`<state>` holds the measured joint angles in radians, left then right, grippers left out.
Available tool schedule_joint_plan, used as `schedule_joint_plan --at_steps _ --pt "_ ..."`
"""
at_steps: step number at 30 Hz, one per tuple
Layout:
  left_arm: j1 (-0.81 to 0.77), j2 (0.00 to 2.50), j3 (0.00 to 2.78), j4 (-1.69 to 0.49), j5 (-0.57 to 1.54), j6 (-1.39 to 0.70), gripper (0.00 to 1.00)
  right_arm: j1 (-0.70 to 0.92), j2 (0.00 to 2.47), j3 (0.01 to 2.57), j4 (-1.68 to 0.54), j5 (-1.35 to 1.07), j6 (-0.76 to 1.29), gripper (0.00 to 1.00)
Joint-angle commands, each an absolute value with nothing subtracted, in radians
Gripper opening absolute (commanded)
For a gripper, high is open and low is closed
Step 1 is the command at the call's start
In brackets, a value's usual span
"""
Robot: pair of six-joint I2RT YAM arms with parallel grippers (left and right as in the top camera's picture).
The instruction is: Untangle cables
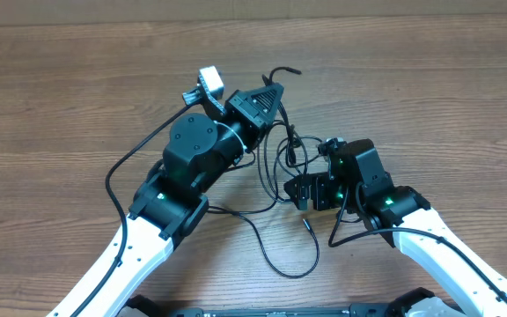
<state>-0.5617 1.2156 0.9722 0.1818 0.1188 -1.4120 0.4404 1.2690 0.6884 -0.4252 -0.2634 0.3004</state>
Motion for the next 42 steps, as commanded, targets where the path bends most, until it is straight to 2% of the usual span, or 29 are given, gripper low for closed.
schedule_joint_plan --at_steps 1,12,29,42 --pt "-0.528 1.215 0.991 0.204 0.101 -1.438 0.04 0.443 1.266 0.719 -0.443 -0.207 0.307 1.00" --pt "-0.435 1.213 0.991 0.222 0.205 -1.448 0.04 0.443 1.266 0.719 -0.477 -0.148 0.308 1.00" --pt "-0.190 1.213 0.991 0.171 0.370 -1.464 0.04 0.443 1.266 0.719 -0.529 -0.087 0.316 1.00" --pt "-0.131 1.213 0.991 0.048 0.368 -1.334 0.04 0.443 1.266 0.719 -0.525 -0.088 0.328 1.00"
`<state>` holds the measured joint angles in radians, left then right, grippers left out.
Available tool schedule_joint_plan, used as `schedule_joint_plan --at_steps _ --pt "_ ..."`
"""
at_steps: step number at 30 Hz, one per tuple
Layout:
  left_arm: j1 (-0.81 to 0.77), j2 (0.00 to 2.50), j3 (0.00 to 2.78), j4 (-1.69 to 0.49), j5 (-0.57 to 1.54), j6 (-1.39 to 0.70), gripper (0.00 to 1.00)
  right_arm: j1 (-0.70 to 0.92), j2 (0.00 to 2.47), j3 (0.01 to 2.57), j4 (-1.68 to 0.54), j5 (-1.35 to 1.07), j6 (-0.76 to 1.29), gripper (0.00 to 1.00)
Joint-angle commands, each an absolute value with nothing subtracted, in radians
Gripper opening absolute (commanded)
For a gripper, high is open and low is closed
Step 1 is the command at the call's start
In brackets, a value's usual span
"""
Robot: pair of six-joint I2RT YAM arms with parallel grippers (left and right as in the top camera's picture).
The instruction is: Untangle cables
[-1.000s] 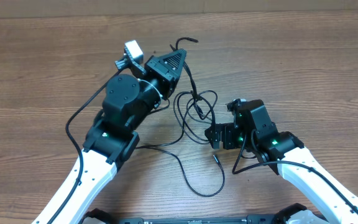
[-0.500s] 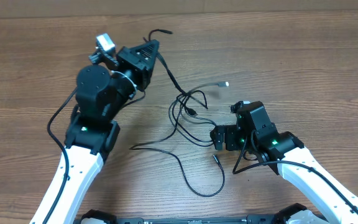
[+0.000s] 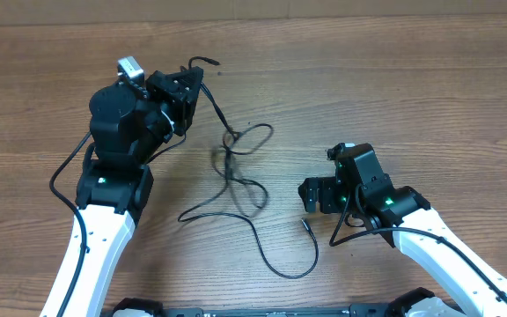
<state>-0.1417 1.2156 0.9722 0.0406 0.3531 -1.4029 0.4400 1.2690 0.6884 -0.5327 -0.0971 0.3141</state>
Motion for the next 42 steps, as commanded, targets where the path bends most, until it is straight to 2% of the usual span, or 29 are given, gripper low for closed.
schedule_joint_plan --at_steps 1,10,18,27,42 --pt "-0.131 1.213 0.991 0.047 0.369 -1.319 0.04 0.443 1.266 0.719 -0.522 -0.088 0.339 1.00" --pt "-0.132 1.214 0.991 -0.037 0.464 -1.150 0.04 0.443 1.266 0.720 -0.438 -0.218 0.340 1.00" --pt "-0.132 1.214 0.991 -0.200 0.482 -0.968 0.04 0.443 1.265 0.720 -0.422 -0.249 0.340 1.00" --pt "-0.132 1.216 0.991 -0.407 0.100 -0.976 0.04 0.443 1.265 0.720 -0.425 -0.249 0.340 1.00" --pt "-0.131 1.216 0.991 -0.406 -0.318 -1.213 0.04 0.443 1.266 0.720 -0.425 -0.249 0.340 1.00"
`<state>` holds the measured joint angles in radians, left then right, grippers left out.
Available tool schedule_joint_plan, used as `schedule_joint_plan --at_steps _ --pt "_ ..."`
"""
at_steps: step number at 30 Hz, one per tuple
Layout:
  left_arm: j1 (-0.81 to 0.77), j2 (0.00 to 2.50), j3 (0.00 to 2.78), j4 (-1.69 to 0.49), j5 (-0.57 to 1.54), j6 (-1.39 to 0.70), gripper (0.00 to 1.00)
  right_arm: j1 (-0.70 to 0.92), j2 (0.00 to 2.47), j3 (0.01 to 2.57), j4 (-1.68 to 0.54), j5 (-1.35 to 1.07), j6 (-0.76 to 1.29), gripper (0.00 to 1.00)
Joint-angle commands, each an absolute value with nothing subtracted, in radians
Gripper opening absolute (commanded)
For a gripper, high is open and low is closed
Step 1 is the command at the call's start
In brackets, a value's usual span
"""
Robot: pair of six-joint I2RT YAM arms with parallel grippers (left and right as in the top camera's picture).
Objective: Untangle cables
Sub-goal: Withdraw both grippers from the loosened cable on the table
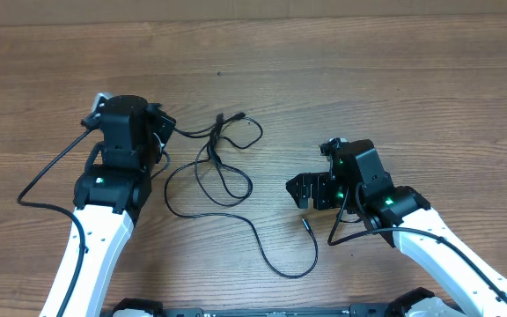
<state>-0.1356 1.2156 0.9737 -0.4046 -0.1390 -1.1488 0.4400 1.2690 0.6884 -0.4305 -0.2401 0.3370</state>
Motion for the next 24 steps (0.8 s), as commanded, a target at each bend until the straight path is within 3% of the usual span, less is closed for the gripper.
schedule_joint_plan --at_steps 1,8,12,14,17,24 --pt "-0.131 1.216 0.991 -0.409 -0.352 -1.212 0.04 0.443 1.266 0.720 -0.425 -0.249 0.340 1.00" --pt "-0.131 1.217 0.991 -0.486 -0.604 -1.212 0.04 0.443 1.266 0.720 -0.425 -0.249 0.340 1.00" --pt "-0.131 1.217 0.991 -0.526 -0.665 -1.206 0.14 0.443 1.266 0.720 -0.424 -0.249 0.340 1.00" --pt "-0.131 1.217 0.991 -0.529 -0.664 -1.177 0.40 0.443 1.266 0.720 -0.424 -0.249 0.340 1.00" --pt "-0.131 1.217 0.991 -0.529 -0.650 -1.112 0.98 0.443 1.266 0.720 -0.425 -0.249 0.340 1.00" --pt "-0.131 1.217 0.991 -0.589 -0.583 -1.024 1.00 0.443 1.266 0.720 -0.424 -0.249 0.340 1.00"
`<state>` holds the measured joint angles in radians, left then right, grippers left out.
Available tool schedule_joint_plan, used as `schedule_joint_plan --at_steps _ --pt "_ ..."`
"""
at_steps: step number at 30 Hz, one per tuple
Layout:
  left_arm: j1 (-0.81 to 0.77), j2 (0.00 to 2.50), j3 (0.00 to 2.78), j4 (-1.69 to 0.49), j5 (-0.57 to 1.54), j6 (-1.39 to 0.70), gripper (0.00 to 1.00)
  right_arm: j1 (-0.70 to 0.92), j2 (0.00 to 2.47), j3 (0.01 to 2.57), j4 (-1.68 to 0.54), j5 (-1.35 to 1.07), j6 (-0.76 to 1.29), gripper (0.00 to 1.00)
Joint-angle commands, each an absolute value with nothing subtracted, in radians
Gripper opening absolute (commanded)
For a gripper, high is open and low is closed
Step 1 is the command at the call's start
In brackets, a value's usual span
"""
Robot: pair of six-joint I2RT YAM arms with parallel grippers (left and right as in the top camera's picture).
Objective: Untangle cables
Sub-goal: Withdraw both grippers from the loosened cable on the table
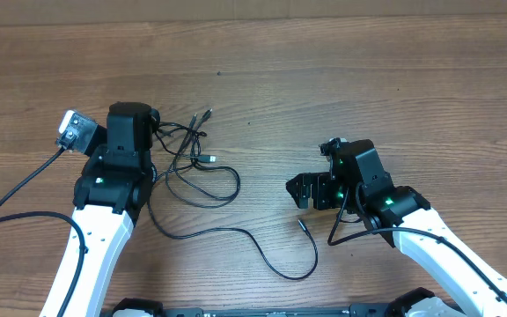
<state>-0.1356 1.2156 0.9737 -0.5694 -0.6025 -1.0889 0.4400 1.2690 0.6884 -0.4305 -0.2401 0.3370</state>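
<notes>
A thin black cable (202,180) lies in loose loops at centre left of the wooden table. Two of its plug ends (207,114) point up and right of the loops. A long strand curves down and right to a free plug (300,223). My left gripper (155,134) sits at the left edge of the loops, mostly hidden under its black wrist, with cable strands running into it. My right gripper (296,190) stands open and empty, just above the free plug and well right of the loops.
The left arm's own black supply cable (20,189) trails over the table at far left. The right arm's supply cable (346,224) loops beside its wrist. The table's far edge (253,18) runs along the top.
My left gripper has moved left and turned, dragging the cable loops left with it. The loops now lie flatter and closer to the left arm. The right arm has not moved.
At first my left gripper held the cable raised at table centre, right beside the right gripper. Then it was up and to the left with the cable strung out. Then it was lower and further left, and now the loops lie by the left arm.
</notes>
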Motion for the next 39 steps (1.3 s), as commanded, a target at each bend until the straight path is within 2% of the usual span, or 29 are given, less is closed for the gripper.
schedule_joint_plan --at_steps 1,6,11,28,39 --pt "-0.131 1.217 0.991 -0.592 -0.555 -1.003 1.00 0.443 1.266 0.720 -0.424 -0.249 0.340 1.00" --pt "-0.133 1.217 0.991 -0.609 -0.367 -0.866 1.00 0.443 1.266 0.720 -0.425 -0.249 0.340 1.00" --pt "-0.141 1.220 0.990 -0.688 -0.265 -0.857 1.00 0.443 1.266 0.720 -0.425 -0.249 0.340 1.00" --pt "-0.311 1.537 0.989 -0.706 -0.243 -0.928 1.00 0.443 1.266 0.720 -0.430 -0.249 0.336 1.00" --pt "-0.318 1.666 0.990 -0.657 -0.326 -0.957 1.00 0.443 1.266 0.720 -0.432 -0.249 0.332 1.00"
